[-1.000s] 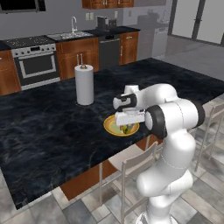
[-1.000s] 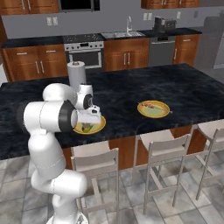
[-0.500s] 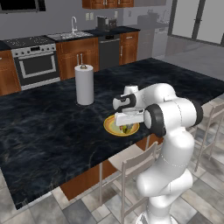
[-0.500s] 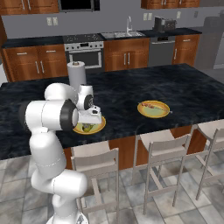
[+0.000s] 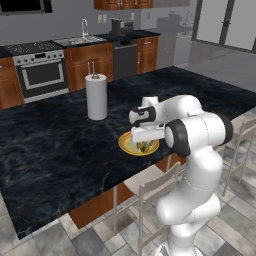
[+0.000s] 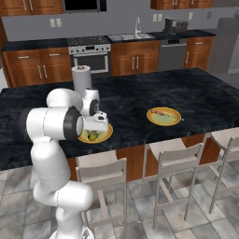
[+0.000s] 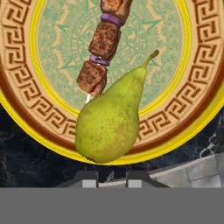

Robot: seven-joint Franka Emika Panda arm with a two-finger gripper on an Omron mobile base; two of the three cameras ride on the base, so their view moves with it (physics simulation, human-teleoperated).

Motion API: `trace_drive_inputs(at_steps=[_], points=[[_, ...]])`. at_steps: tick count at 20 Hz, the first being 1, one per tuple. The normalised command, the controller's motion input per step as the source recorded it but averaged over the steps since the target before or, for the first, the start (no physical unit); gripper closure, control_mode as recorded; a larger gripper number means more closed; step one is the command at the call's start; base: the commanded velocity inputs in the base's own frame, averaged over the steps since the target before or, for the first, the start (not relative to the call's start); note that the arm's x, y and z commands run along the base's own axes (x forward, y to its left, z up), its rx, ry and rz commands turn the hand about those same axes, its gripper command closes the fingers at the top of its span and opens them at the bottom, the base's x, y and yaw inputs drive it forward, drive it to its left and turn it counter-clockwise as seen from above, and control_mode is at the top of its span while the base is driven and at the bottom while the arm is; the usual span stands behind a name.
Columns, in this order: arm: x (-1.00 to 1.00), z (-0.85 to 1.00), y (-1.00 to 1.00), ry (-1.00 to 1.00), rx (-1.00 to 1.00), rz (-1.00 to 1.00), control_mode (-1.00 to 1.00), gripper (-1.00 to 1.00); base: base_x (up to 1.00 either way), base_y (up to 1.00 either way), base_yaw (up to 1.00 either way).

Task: Pick up the pear and kiwi from the fridge and place one fruit on each plate on the dining counter.

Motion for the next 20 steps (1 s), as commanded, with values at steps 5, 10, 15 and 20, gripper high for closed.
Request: trace_drive_inputs(at_steps=[5,10,15,20], points=[[-0.11,0.27,-0.01,0.00,-0.01,0.03,-1.00,-1.00,0.00,0.00,0.00],[-0.91,0.60,-0.07,-0.05,0.01,0.03,-1.00,-1.00,0.00,0.00,0.00],[-1.00,0.43,-0.13,-0.07,0.05,0.00,-1.00,-1.00,0.00,0.00,0.00],[-1.00,0.53,-0.02,-0.08,0.04,0.00,-1.00,-1.00,0.00,0.00,0.00]])
